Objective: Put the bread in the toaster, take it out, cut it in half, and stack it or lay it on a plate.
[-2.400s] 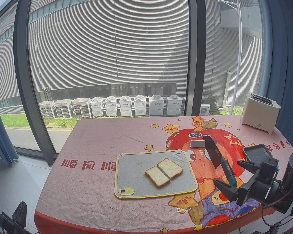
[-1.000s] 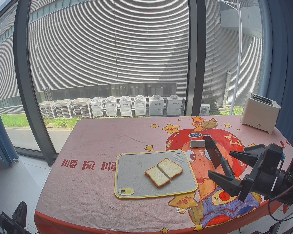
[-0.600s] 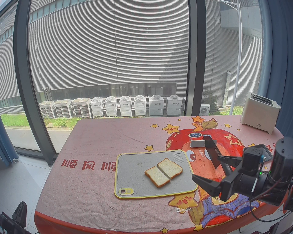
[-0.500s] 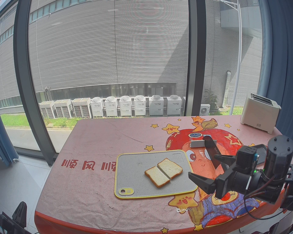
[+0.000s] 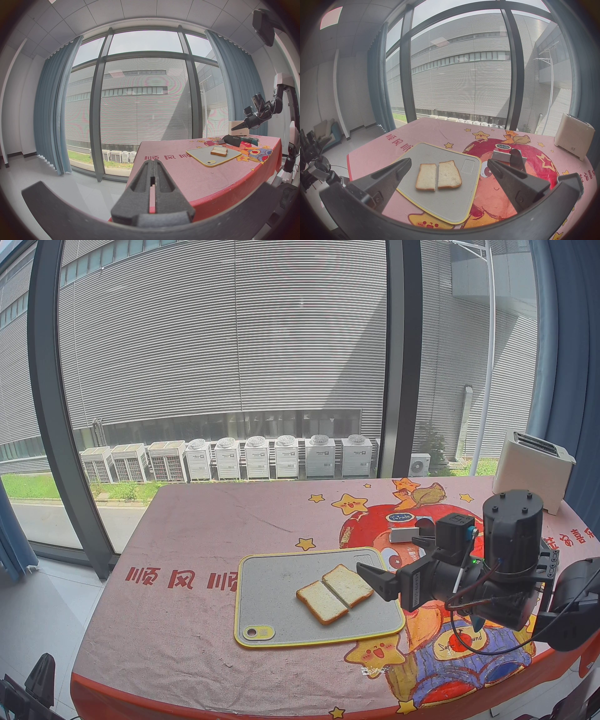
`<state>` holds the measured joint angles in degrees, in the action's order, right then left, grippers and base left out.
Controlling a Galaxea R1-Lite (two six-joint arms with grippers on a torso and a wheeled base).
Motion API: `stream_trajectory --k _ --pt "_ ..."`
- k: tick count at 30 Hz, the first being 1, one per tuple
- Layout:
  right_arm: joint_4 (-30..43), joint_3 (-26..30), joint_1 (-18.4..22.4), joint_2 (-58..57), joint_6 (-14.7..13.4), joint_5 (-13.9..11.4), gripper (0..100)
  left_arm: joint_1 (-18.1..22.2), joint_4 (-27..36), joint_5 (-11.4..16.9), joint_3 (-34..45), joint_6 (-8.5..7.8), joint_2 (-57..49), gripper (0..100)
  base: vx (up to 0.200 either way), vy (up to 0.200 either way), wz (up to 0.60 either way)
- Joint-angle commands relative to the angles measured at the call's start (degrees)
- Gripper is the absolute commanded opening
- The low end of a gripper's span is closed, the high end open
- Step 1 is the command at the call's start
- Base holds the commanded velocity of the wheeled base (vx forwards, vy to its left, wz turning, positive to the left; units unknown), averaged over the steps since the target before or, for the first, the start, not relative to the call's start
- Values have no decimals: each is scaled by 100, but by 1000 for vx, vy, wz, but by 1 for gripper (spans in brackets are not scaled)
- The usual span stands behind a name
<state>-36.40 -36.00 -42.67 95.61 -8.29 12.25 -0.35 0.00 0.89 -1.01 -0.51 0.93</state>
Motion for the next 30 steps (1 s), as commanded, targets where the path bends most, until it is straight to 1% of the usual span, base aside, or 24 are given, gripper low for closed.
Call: stream_trajectory --k 1,4,11,15,17,20,28,30 --pt "1 -30 109 335 -6 -12 100 0 0 -1 101 -2 -93 0 0 0 0" --pt "-7 -56 189 476 -6 -39 100 0 0 -1 101 -2 -93 0 0 0 0" --pt "63 -250 197 696 -6 -47 100 0 0 -1 101 -2 -93 0 0 0 0" --pt "309 -487 233 880 -24 -56 100 0 0 -1 101 -2 -93 0 0 0 0" --pt "564 -733 320 1047 -68 -74 100 0 0 -1 101 -2 -93 0 0 0 0" --pt "757 -926 356 1091 -85 -91 100 0 0 -1 101 -2 -93 0 0 0 0" --pt "1021 -1181 391 1285 -85 -91 100 0 -9 -1 101 -2 -93 0 0 0 0" --pt "1153 -1217 452 1320 -85 -91 100 0 0 -1 101 -2 -93 0 0 0 0"
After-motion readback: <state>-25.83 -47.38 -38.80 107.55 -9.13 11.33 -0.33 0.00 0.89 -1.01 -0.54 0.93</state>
